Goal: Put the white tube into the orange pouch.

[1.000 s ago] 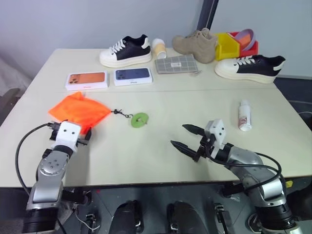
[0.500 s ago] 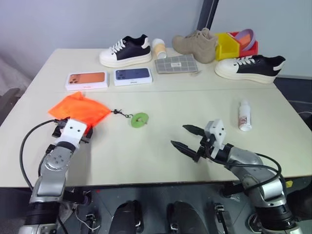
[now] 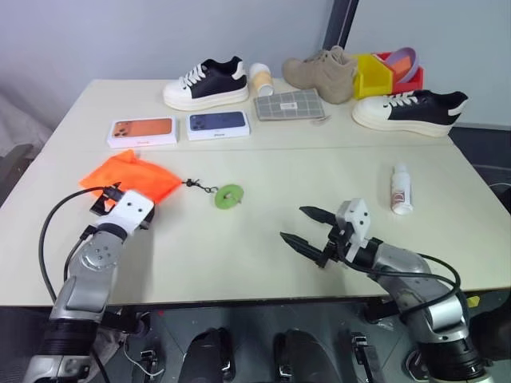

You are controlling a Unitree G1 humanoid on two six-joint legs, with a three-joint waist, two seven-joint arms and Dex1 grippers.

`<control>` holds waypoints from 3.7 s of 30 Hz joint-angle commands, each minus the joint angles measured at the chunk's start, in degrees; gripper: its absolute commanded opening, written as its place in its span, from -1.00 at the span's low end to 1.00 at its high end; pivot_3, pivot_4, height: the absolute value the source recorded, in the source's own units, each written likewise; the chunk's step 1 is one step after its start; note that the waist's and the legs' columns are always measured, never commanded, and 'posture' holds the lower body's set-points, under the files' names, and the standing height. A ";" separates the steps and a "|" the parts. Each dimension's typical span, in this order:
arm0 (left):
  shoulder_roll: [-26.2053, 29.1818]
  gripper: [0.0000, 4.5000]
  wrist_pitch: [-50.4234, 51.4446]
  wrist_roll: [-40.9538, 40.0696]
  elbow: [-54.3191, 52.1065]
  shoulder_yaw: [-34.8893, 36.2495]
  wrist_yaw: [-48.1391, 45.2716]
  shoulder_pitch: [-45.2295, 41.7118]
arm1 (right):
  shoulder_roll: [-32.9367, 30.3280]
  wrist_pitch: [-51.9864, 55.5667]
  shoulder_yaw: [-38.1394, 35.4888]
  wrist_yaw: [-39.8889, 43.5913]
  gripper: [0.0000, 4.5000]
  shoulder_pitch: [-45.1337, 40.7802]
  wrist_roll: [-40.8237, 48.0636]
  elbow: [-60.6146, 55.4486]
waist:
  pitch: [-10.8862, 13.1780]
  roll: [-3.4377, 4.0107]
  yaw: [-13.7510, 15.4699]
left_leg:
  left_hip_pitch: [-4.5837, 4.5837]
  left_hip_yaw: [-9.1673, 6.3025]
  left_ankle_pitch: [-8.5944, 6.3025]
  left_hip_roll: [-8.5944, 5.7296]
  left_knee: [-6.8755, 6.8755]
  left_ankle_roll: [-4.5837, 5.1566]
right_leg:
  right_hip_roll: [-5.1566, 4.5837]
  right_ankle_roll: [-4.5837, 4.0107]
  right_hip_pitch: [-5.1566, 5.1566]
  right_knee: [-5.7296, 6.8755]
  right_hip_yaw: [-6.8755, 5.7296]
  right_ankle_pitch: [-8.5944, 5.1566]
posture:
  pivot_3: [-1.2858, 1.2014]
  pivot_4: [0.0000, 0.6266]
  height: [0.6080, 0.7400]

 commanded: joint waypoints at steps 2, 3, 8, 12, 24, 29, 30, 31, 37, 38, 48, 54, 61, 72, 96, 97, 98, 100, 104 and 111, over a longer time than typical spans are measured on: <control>1.14 1.00 -2.07 1.88 0.62 -0.43 1.11 -2.19 | 0.55 -1.41 -0.83 -0.19 0.99 0.64 0.26 -1.79 | 0.00 0.00 -0.01 | 0.00 0.00 0.02 0.00 0.00 0.04 | 0.00 0.01 0.00 0.00 0.00 0.01 | 0.03 -0.52 1.00; 1.16 1.00 -2.38 2.17 0.80 -0.60 1.18 -2.47 | 0.57 -1.50 -0.85 -0.20 0.99 0.82 0.25 -1.82 | 0.00 0.00 -0.01 | 0.00 0.00 0.03 0.00 0.01 0.05 | 0.01 0.02 0.00 0.00 0.00 0.01 | 0.03 -0.52 1.00; 0.99 1.00 -3.17 3.65 2.80 -1.94 1.86 -4.33 | 0.75 -1.80 -0.88 -0.49 0.99 1.26 0.18 -1.93 | 0.00 0.00 0.07 | 0.00 0.00 0.05 0.00 0.06 0.08 | 0.02 0.03 0.01 0.05 0.00 0.01 | 0.03 -0.52 1.00; 0.89 1.00 -2.94 5.22 4.55 -2.51 3.42 -5.85 | 1.00 -2.06 -0.83 -0.79 0.99 1.31 0.14 -1.94 | 0.00 0.00 0.11 | 0.00 0.00 0.04 0.01 0.12 0.09 | 0.02 0.03 0.02 0.07 0.00 0.01 | 0.03 -0.52 1.00; -0.33 1.00 -1.09 1.24 3.51 0.94 3.79 -5.53 | 1.45 -2.76 -0.51 -1.12 0.99 1.63 -0.25 -1.83 | 0.00 0.00 0.98 | 0.00 0.00 0.06 0.02 0.18 0.11 | 0.05 0.06 0.03 0.12 0.00 0.03 | 0.03 -0.52 1.00; -0.36 1.00 -0.41 -0.98 1.95 2.08 2.22 -4.02 | 1.48 -3.09 -0.58 -1.19 0.99 1.35 -0.32 -1.51 | -0.01 -0.02 1.13 | 0.00 -0.01 0.03 0.03 0.26 0.14 | 0.05 0.05 0.09 0.12 -0.01 0.02 | 0.03 -0.52 1.00; -0.18 1.00 -0.25 -0.65 2.09 2.13 2.61 -3.93 | 1.49 -3.11 -0.62 -1.21 0.99 1.28 -0.34 -1.43 | -0.01 -0.02 1.13 | 0.00 -0.01 0.03 0.03 0.26 0.14 | 0.05 0.05 0.09 0.12 -0.01 0.02 | 0.03 -0.52 1.00; -0.14 1.00 -0.05 -0.63 2.20 2.19 2.80 -3.96 | 1.52 -3.12 -0.62 -1.23 0.99 1.23 -0.34 -1.39 | -0.01 -0.02 1.16 | 0.00 -0.01 0.03 0.03 0.27 0.14 | 0.05 0.05 0.09 0.12 -0.01 0.02 | 0.03 -0.52 1.00; -0.03 1.00 -0.13 -0.83 2.11 1.76 2.28 -4.26 | 1.73 -3.10 -0.46 -1.47 0.99 1.12 -0.56 -1.46 | -0.01 -0.02 1.17 | 0.00 -0.02 0.02 0.03 0.29 0.14 | 0.05 0.04 0.10 0.13 -0.01 0.02 | 0.03 -0.52 1.00; 0.01 0.77 -0.27 -0.87 1.96 1.57 1.99 -4.24 | 1.76 -3.10 -0.48 -1.47 1.00 1.09 -0.63 -1.47 | -0.01 -0.02 1.16 | 0.00 -0.02 0.02 0.03 0.29 0.14 | 0.05 0.04 0.10 0.13 -0.02 0.02 | 0.03 -0.52 1.00; -0.15 -0.99 -1.71 -1.59 -0.88 1.05 -0.59 -3.18 | 2.24 -3.04 -0.09 -1.52 1.00 0.88 -1.17 -1.49 | -0.01 -0.02 1.13 | 0.00 -0.02 0.02 0.04 0.29 0.14 | 0.05 0.04 0.10 0.13 -0.01 0.02 | 0.03 -0.52 1.00; 0.01 -0.99 -2.17 -3.49 -2.97 2.13 -2.62 -2.10 | 2.28 -2.89 0.11 -1.32 1.00 0.44 -1.18 -1.35 | -0.01 -0.02 1.12 | 0.00 -0.02 0.02 0.04 0.30 0.14 | 0.05 0.04 0.10 0.14 -0.01 0.02 | 0.03 -0.52 1.00; -1.04 -0.99 -0.82 -14.13 -7.63 6.48 -8.82 -0.50 | 1.95 -3.66 -2.99 -3.36 1.00 -1.67 -1.97 0.44 | -0.01 -0.02 1.07 | 0.00 -0.02 0.02 0.04 0.32 0.14 | 0.04 0.03 0.12 0.14 -0.01 0.02 | 0.03 -0.52 1.00; -2.96 -0.99 4.81 -22.46 -14.53 2.81 -16.53 -1.09 | -3.97 -10.44 -16.97 -11.24 1.00 -4.42 -8.66 13.07 | -0.01 -0.01 1.18 | 0.01 0.00 0.03 0.03 0.37 0.15 | 0.08 0.06 0.17 0.14 -0.03 0.03 | 0.03 -0.52 1.00; -3.06 -0.99 18.60 -34.30 -30.03 -0.03 -26.29 4.49 | 3.93 -6.96 -23.24 -32.38 1.00 -8.64 -13.47 27.90 | -0.02 0.10 0.61 | 0.12 -0.02 0.27 0.06 0.36 -0.20 | 0.19 0.24 0.21 0.24 0.04 0.07 | 0.03 -0.52 1.00; -2.37 -0.99 18.59 -34.64 -30.10 0.60 -26.50 5.16 | 3.98 -7.43 -23.35 -32.61 1.00 -9.03 -13.53 28.81 | -0.02 0.10 0.76 | 0.12 -0.01 0.27 0.05 0.37 -0.20 | 0.18 0.23 0.21 0.24 0.04 0.07 | 0.03 -0.52 1.00; -1.90 -0.99 18.59 -34.93 -30.11 1.03 -26.62 5.59 | 4.02 -7.82 -23.38 -32.77 1.00 -9.29 -13.55 29.46 | -0.02 0.11 0.99 | 0.11 -0.02 0.27 0.05 0.38 -0.20 | 0.17 0.22 0.21 0.24 0.03 0.07 | 0.03 -0.52 1.00; -1.02 -0.99 18.39 -35.17 -29.70 2.15 -26.63 6.21 | 4.18 -8.82 -23.78 -33.34 1.00 -10.17 -13.41 31.29 | -0.02 0.11 1.08 | 0.11 -0.01 0.26 0.02 0.39 -0.21 | 0.12 0.21 0.22 0.23 0.03 0.06 | 0.03 -0.52 1.00; -0.51 -0.99 17.87 -35.61 -28.82 3.15 -26.46 6.38 | 4.03 -11.35 -24.10 -33.62 1.00 -11.49 -13.35 35.13 | -0.02 0.11 0.96 | 0.10 -0.01 0.25 0.02 0.39 -0.21 | 0.11 0.19 0.23 0.22 0.03 0.06 | 0.03 -0.52 1.00; -1.07 -1.00 17.49 -35.70 -27.92 2.53 -26.16 5.93 | 4.54 -12.49 -23.37 -33.91 -0.25 -11.77 -13.01 36.12 | -0.02 0.12 0.75 | 0.11 -0.01 0.26 0.03 0.36 -0.21 | 0.13 0.21 0.22 0.23 0.04 0.07 | 0.03 -0.52 1.00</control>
